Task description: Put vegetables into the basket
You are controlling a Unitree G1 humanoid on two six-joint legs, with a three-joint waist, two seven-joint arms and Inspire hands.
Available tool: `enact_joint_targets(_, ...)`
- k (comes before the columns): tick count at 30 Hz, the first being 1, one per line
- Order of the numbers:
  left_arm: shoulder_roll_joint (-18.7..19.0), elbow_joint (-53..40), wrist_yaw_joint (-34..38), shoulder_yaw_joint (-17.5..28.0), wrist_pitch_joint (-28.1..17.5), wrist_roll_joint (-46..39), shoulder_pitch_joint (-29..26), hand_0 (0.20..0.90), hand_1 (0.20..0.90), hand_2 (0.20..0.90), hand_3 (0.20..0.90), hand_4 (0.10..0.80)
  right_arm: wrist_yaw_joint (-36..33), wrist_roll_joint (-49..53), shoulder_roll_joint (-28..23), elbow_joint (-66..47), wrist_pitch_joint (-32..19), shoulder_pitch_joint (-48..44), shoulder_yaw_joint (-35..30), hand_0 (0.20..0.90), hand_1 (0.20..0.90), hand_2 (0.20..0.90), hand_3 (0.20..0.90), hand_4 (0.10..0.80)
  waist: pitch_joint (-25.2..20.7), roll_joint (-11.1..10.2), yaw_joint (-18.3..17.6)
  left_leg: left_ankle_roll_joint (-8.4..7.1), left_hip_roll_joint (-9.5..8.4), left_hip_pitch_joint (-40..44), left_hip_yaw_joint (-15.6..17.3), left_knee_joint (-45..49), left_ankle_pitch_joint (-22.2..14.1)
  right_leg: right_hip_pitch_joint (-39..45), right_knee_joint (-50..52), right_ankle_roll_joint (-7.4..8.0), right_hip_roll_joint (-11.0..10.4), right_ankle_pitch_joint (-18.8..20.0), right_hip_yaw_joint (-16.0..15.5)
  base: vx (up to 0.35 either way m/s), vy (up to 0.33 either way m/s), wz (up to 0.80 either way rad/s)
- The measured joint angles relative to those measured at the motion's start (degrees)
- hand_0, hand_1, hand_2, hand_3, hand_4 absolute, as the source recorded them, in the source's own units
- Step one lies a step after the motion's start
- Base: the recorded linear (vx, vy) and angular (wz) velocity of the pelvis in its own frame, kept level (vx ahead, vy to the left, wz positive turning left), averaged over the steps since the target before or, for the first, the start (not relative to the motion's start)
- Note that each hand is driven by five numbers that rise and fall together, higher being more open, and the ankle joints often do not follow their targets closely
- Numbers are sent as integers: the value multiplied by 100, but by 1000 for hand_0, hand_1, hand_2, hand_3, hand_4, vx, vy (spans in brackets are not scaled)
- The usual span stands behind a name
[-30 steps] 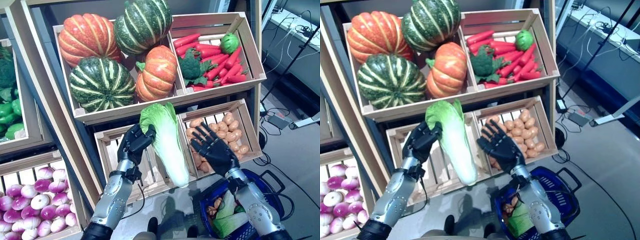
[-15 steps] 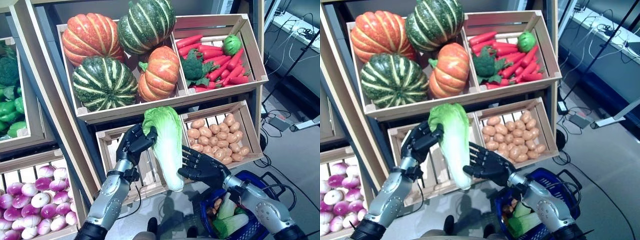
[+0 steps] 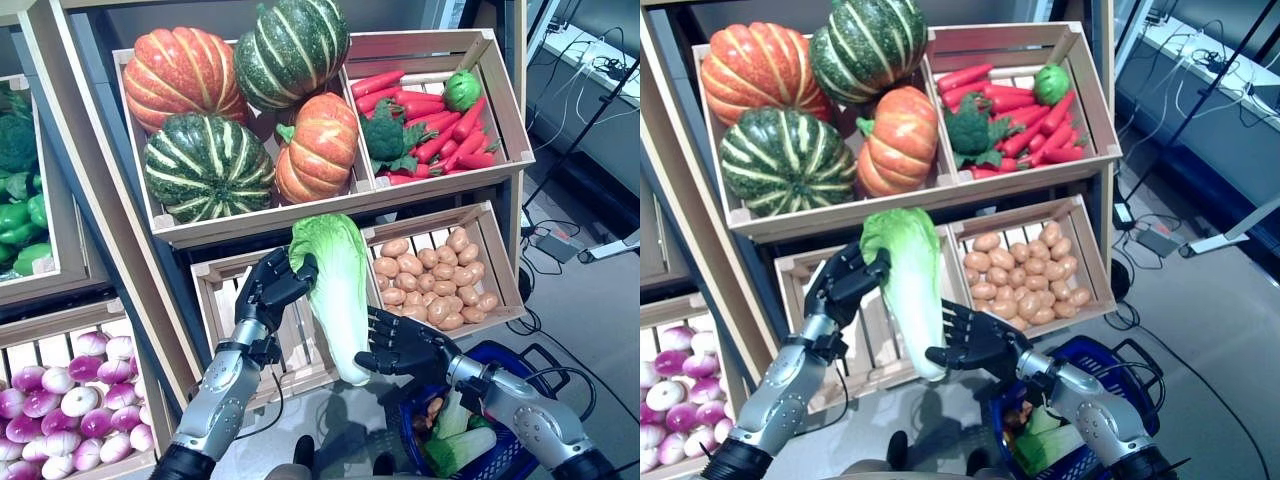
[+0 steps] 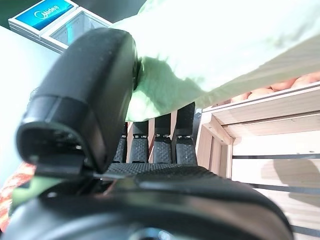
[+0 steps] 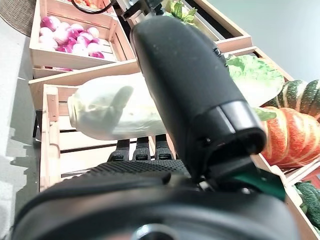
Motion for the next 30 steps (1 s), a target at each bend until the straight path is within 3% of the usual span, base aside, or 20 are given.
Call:
enact_joint_targets(9, 129, -84, -845, -144, 11, -471, -4, 300, 300, 300, 300, 400, 654, 41, -14, 0, 591, -227, 383, 900, 900, 900, 900, 800, -2, 1, 21, 0, 0, 10, -4, 0, 0, 13, 0, 0, -1, 0, -3, 0, 0, 0)
enact_joint_targets(13, 330, -217, -1071, -288, 107, -504, -15, 300, 300, 300, 300, 400, 729, 39, -86, 1, 646, -227, 493, 900, 900, 900, 900, 800, -9, 2, 18, 0, -1, 18, -1, 0, 1, 18, 0, 4, -2, 3, 2, 0, 0, 0)
enact_joint_targets(22, 371, -392, -1431, -603, 166, -504, -24, 300, 300, 300, 300, 400, 902, 39, -186, 0, 721, -241, 609, 900, 900, 900, 900, 800, -46, 45, 5, 0, -2, 27, 1, 0, 1, 24, 0, 4, -1, 3, 8, 0, 0, 0)
enact_joint_targets(23, 371, -401, -1443, -603, 168, -504, -24, 300, 300, 300, 300, 400, 911, 39, -192, 0, 721, -241, 609, 766, 766, 766, 766, 711, -48, 48, 1, 0, -2, 27, 2, 0, 1, 24, 0, 4, -1, 3, 9, 0, 0, 0)
enact_joint_targets(24, 373, -406, -1463, -604, 168, -504, -24, 300, 300, 300, 300, 400, 914, 39, -193, 0, 721, -241, 609, 566, 566, 566, 566, 577, -51, 52, -5, 0, -2, 27, 4, 0, 1, 24, 0, 4, -2, 3, 10, 0, 0, 0)
enact_joint_targets(25, 376, -406, -1472, -604, 168, -504, -25, 300, 300, 300, 300, 400, 915, 39, -194, 0, 721, -241, 609, 300, 300, 300, 300, 400, -53, 55, -7, 0, -2, 27, 4, 0, 1, 24, 0, 4, -2, 3, 11, 0, 0, 0)
enact_joint_targets(30, 378, -410, -1490, -602, 168, -507, -32, 300, 300, 300, 300, 400, 943, 52, -195, 0, 720, -241, 626, 300, 300, 300, 300, 400, -60, 66, -7, 0, -2, 27, 4, 0, 0, 24, 0, 4, -2, 3, 13, 0, 0, 0)
